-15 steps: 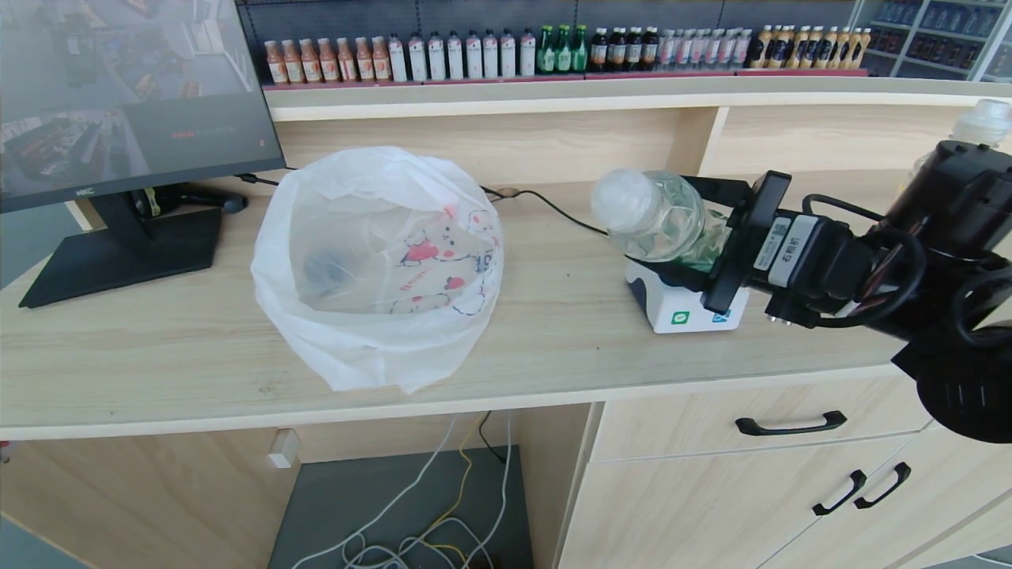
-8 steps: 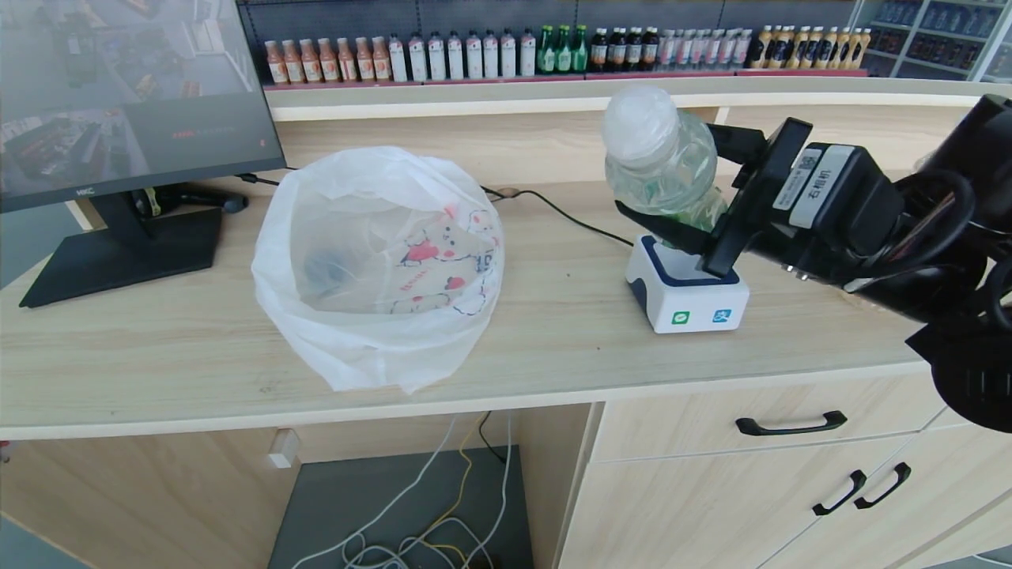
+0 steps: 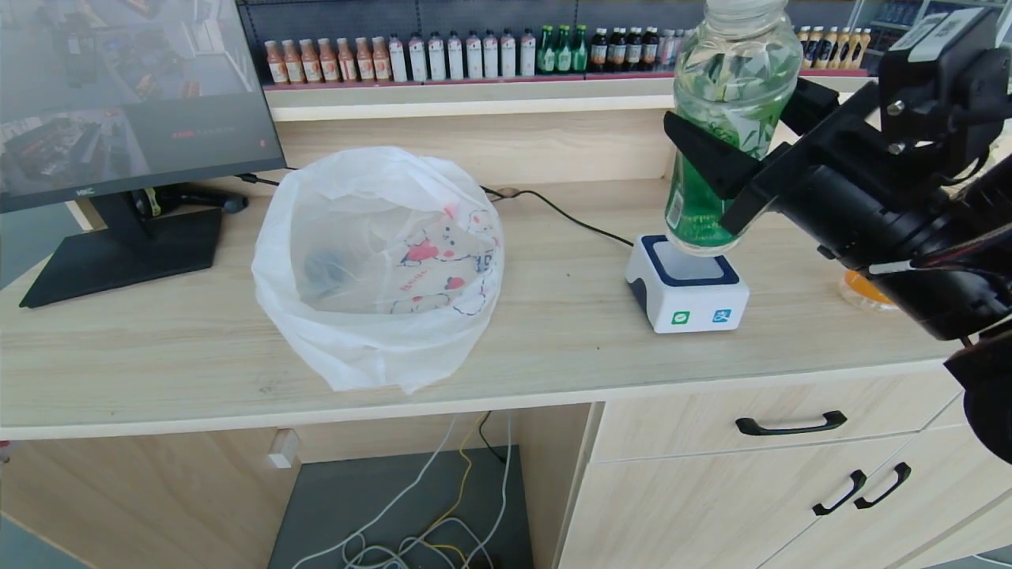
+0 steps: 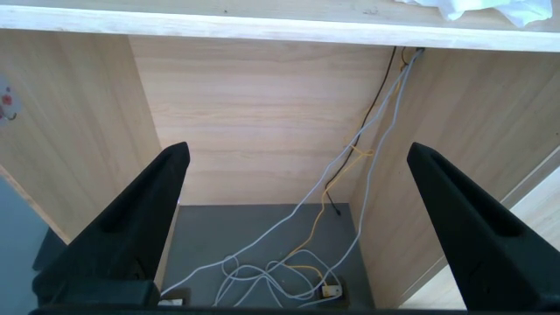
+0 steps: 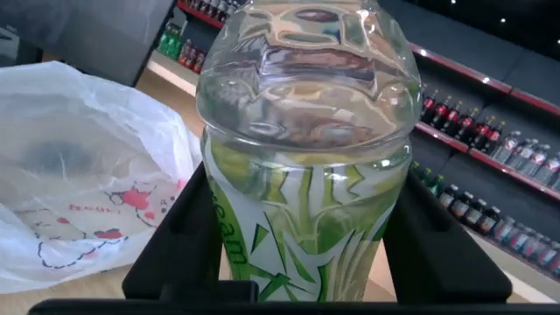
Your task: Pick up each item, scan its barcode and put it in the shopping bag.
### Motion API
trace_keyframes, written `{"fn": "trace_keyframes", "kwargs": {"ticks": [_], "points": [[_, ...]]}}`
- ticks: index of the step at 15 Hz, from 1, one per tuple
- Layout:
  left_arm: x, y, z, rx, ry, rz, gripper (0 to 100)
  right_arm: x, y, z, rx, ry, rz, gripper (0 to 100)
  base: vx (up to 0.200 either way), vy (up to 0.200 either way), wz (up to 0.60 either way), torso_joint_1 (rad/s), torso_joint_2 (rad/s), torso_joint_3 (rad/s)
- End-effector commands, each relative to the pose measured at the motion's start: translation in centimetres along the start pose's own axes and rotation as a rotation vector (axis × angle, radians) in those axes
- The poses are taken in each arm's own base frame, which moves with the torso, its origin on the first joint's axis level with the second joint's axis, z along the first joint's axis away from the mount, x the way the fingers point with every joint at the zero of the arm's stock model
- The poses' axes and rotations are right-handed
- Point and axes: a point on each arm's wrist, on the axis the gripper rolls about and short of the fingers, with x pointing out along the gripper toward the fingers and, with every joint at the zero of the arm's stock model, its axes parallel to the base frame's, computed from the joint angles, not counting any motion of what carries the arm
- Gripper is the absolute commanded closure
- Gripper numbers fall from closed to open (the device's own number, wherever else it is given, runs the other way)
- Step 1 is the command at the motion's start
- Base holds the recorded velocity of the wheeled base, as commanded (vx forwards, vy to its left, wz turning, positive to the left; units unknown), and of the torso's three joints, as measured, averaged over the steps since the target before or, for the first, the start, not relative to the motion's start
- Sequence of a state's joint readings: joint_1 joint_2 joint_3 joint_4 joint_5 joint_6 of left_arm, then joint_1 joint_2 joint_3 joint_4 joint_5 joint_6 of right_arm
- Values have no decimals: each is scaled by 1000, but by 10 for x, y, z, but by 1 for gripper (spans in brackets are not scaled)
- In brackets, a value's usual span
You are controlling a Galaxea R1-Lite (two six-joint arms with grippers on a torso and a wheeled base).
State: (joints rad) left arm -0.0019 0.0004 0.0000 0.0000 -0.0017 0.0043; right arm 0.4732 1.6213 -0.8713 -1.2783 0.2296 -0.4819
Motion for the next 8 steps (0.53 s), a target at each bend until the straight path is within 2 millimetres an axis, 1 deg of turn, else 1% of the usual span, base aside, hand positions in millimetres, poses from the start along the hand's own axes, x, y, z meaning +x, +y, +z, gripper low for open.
{"fn": "trace_keyframes", "kwargs": {"ticks": [1,3,4,5,8], "points": [[0,0,0,0,0,1,0,-18,12,-14,113,62,-48,100,0,0,0,0,0,0],[0,0,0,0,0,1,0,-31,23,-32,296,84,-151,100,0,0,0,0,0,0],[0,0,0,0,0,1,0,-31,22,-34,320,66,-192,100,0,0,0,0,0,0],[0,0,0,0,0,1,0,-31,22,-37,369,89,-264,100,0,0,0,0,0,0],[0,0,0,0,0,1,0,-28,29,-29,407,65,-250,100,0,0,0,0,0,0]]}}
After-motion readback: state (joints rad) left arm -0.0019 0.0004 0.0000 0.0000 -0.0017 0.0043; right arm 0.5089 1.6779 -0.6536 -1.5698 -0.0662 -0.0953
